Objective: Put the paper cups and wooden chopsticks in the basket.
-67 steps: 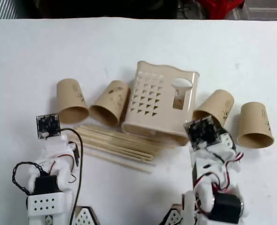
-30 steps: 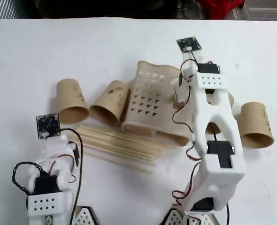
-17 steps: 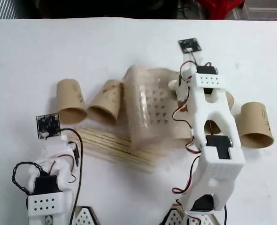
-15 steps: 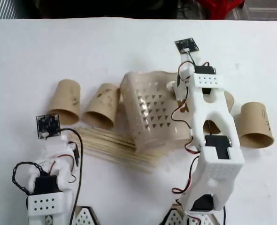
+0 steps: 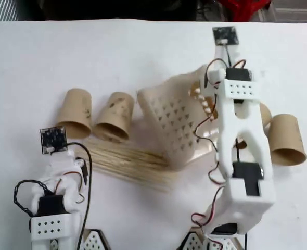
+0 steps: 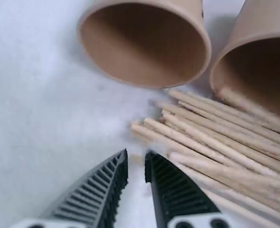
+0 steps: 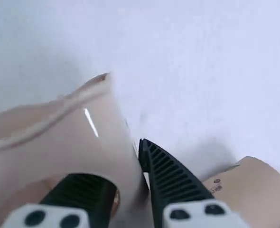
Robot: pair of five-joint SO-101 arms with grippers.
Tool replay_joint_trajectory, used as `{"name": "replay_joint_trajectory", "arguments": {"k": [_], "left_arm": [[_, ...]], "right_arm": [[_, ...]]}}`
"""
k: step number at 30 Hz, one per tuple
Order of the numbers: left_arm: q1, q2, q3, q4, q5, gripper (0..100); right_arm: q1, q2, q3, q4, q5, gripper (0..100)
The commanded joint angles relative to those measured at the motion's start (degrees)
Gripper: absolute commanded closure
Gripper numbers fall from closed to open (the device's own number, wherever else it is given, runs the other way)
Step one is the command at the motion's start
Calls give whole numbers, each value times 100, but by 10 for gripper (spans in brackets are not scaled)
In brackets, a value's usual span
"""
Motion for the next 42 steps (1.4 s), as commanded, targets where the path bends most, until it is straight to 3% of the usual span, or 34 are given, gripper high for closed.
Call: {"name": "replay_joint_trajectory", "arguments": {"k": [1, 7, 12, 16, 24, 35, 42], "left_arm": [[-4, -48, -26, 26, 44, 915], [-4, -48, -26, 26, 44, 915], [-4, -48, -26, 26, 44, 915], [-4, -48, -26, 26, 44, 915], [-4, -48, -26, 26, 44, 915], [-4, -48, -26, 26, 44, 915], [-13, -48, -26, 26, 44, 915]], "right_arm": [[-127, -1147, -316, -84, -466, 982], [-356, -1877, -316, -382, -1125, 982], [-391, -1991, -281, -1543, -1653, 978], [-382, -1851, -273, -2527, -1653, 980], [-356, -1903, -26, -3327, -1644, 982], [-391, -3679, 3086, -5886, -1635, 982], [-453, -3512, 4668, -7723, -1767, 982]]}}
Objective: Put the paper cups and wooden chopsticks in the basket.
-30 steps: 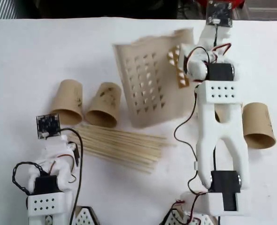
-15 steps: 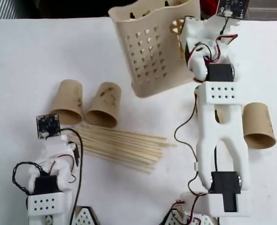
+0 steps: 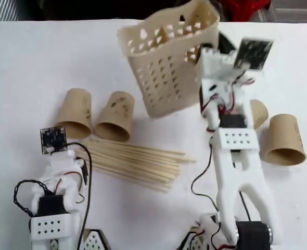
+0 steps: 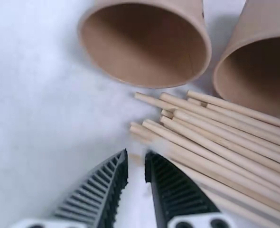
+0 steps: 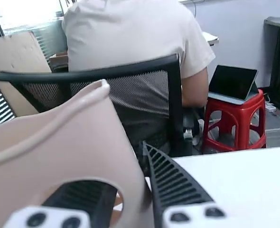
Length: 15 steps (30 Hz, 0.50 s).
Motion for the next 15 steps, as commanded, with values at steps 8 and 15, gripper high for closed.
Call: {"name": "replay_joint_trajectory", "arguments": {"k": [8, 15], "left_arm": [[-13, -48, -26, 26, 44, 915], [-13, -48, -26, 26, 44, 915]], "right_arm": [[198, 558, 642, -1235, -1046, 982], [198, 1226, 923, -1833, -1257, 982]]}}
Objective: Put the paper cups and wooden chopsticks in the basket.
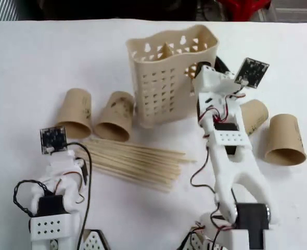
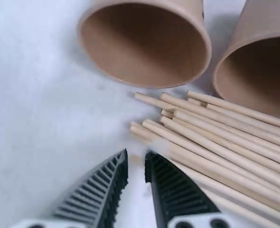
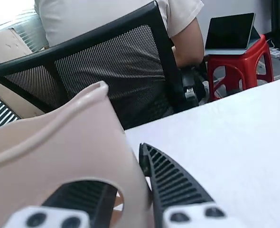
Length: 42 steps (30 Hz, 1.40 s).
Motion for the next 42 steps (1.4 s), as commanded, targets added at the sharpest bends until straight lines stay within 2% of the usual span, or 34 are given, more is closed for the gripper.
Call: {"name": "replay_joint_trajectory", "arguments": {"k": [1, 10, 15, 19, 25, 28, 32, 34, 39, 42], "left_arm": [[-13, -48, -26, 26, 44, 915], [-13, -48, -26, 26, 44, 915], [-13, -48, -26, 26, 44, 915], [-13, -48, -26, 26, 44, 915], [-13, -48, -26, 26, 44, 915], [-13, -48, -26, 26, 44, 915], [-13, -48, -26, 26, 44, 915], [-13, -48, -26, 26, 44, 915], [-13, -48, -26, 26, 44, 915], [-13, -48, -26, 26, 44, 915]], "right_arm": [[66, 189, 158, -708, 18, 982], [75, 347, 914, -989, 273, 982], [31, 330, 1266, -901, 1081, 978], [57, 330, 1565, -910, 1407, 977], [75, 321, 1758, -910, 1477, 976], [75, 321, 1785, -884, 1477, 918], [22, 321, 1960, -901, 1477, 743], [22, 321, 2004, -910, 1477, 689], [40, 321, 2242, -936, 1477, 698], [31, 321, 2523, -1385, 1530, 699]]}}
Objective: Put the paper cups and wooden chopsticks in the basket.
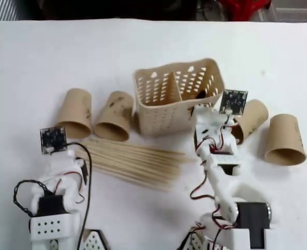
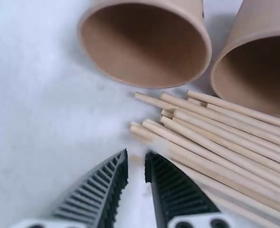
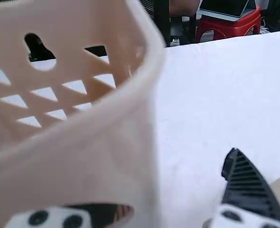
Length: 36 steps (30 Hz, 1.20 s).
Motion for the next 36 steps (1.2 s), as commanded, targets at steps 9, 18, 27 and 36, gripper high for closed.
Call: {"name": "replay_joint_trajectory", "arguments": {"k": [9, 18, 27, 36], "left_arm": [[-13, -48, -26, 26, 44, 915], [-13, -48, -26, 26, 44, 915], [-13, -48, -26, 26, 44, 915], [-13, -48, -26, 26, 44, 915]], "right_arm": [[84, 75, 1512, -2695, 782, 702], [154, 66, 976, -2677, 818, 862], [198, -681, 501, -716, 782, 768], [215, -3152, 659, 1437, 800, 766]]}}
